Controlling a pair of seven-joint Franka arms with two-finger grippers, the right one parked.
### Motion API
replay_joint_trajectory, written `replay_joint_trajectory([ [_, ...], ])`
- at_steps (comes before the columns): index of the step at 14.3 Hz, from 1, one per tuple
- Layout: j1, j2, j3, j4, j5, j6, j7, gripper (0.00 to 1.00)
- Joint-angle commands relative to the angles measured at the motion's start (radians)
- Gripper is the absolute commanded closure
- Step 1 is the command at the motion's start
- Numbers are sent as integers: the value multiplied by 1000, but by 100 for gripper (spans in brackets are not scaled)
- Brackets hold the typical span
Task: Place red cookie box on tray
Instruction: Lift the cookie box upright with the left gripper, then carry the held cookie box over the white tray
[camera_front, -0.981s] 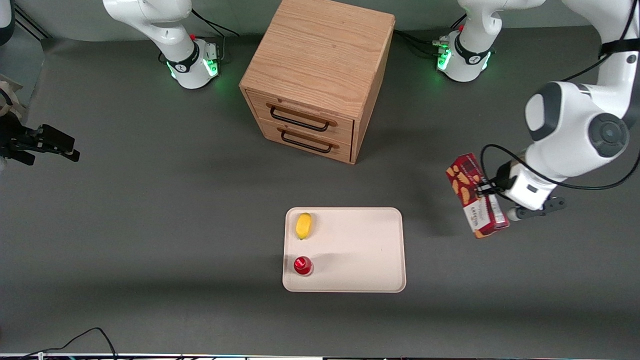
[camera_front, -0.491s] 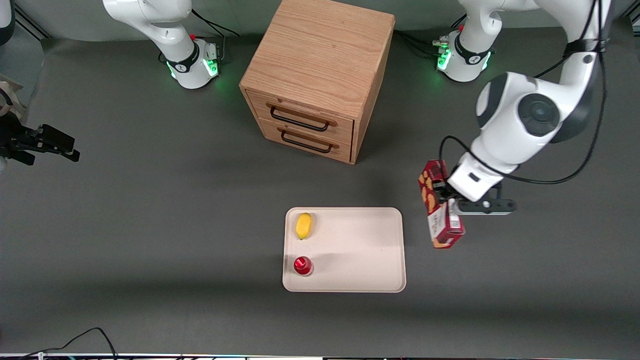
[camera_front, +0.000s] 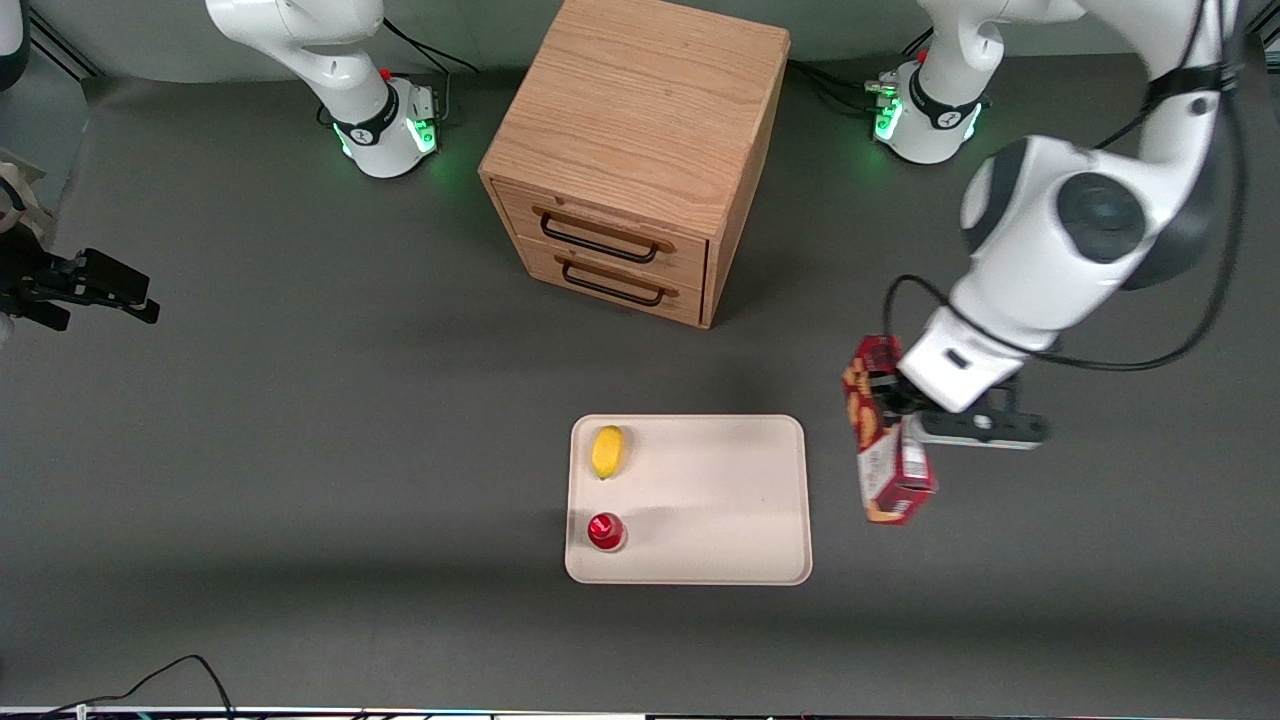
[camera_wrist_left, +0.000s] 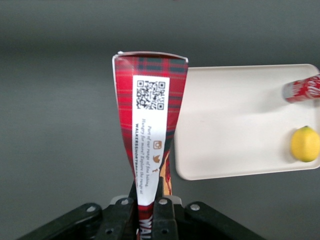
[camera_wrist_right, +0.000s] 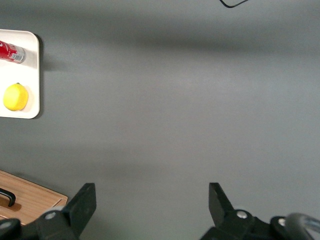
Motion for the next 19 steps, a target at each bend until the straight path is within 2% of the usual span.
replay_joint_trajectory([
  [1, 39, -61, 40, 31, -2, -105, 101, 100],
  [9, 65, -112, 41, 290, 6, -405, 126, 100],
  [11, 74, -115, 41, 315, 6, -418, 172, 100],
  [16, 54, -97, 11, 313, 7, -375, 161, 100],
  [19, -11, -40, -20, 307, 53, -303, 142, 100],
])
